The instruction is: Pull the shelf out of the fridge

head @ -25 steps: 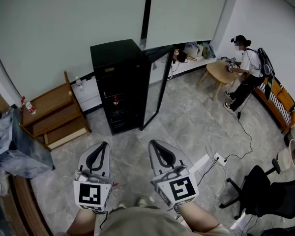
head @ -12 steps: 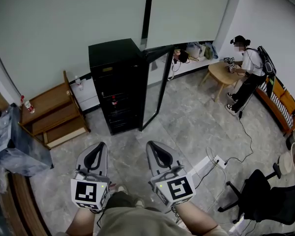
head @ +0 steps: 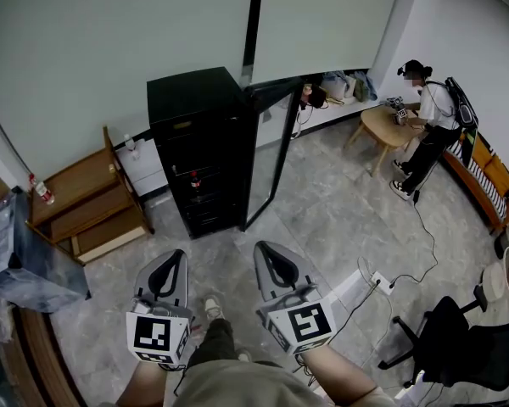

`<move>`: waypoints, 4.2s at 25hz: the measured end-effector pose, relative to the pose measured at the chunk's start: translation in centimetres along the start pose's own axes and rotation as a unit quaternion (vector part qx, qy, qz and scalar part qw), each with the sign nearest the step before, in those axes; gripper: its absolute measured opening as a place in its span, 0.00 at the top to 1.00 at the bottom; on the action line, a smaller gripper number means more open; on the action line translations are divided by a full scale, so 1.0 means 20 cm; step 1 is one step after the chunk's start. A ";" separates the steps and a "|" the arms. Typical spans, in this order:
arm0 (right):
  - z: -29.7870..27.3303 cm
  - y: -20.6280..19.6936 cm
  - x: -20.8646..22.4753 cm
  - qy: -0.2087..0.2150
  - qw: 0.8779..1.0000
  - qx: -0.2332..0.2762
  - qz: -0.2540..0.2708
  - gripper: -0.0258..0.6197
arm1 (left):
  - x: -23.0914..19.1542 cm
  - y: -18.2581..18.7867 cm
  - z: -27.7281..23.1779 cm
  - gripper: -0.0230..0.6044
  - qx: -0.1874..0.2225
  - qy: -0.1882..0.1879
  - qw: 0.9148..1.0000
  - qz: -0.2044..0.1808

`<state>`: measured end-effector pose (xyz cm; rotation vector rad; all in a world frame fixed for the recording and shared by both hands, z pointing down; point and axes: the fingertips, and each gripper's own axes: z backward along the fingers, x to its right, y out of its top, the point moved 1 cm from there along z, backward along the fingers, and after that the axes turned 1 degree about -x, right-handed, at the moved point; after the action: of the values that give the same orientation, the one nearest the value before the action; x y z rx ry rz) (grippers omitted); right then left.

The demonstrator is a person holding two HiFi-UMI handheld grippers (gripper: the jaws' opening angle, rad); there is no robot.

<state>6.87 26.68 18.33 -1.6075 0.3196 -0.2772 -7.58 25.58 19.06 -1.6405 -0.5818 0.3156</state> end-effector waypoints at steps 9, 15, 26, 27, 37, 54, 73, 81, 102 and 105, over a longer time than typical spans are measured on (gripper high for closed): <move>-0.53 -0.04 0.12 0.014 1.000 -0.024 -0.002 0.97 | -0.30 -0.02 -0.43 0.95 -0.007 -0.004 1.000 0.010; -0.94 -0.04 0.18 0.021 0.999 -0.034 -0.013 0.97 | -0.55 -0.01 -0.74 0.95 -0.015 -0.009 1.000 0.002; -1.40 -0.09 0.34 0.016 0.998 -0.047 -0.048 0.96 | -0.82 -0.02 -1.15 0.95 -0.018 -0.016 1.000 -0.004; -1.42 -0.10 0.36 0.016 0.997 -0.050 -0.053 0.96 | -0.83 -0.02 -1.17 0.95 -0.018 -0.013 1.000 -0.001; -1.64 -0.28 0.55 0.061 0.991 -0.089 -0.085 0.96 | -0.88 -0.15 -1.35 0.95 -0.042 0.049 0.997 0.035; -2.03 -0.66 0.71 0.107 0.976 -0.100 -0.159 0.96 | -1.00 -0.52 -1.65 0.95 -0.031 0.127 0.978 0.164; -2.46 -1.66 0.69 0.073 0.939 -0.151 -0.301 0.78 | -1.06 -1.23 -1.95 0.95 -0.045 0.126 0.983 0.127; -2.61 -1.94 0.68 0.072 0.896 -0.118 -0.422 0.78 | -1.10 -1.42 -2.08 0.95 -0.035 0.131 0.986 0.100; -3.08 -2.45 0.85 0.028 0.791 -0.076 -0.607 0.79 | -1.18 -1.76 -2.31 0.95 -0.019 0.136 0.987 0.084; -3.12 -2.47 0.84 0.029 0.781 -0.063 -0.620 0.79 | -1.19 -1.80 -2.33 0.95 -0.020 0.136 0.986 0.092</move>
<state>1.47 -34.93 71.23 -1.7316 -0.7700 -1.3309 -9.86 -23.97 58.74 -1.7452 -0.2316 0.2103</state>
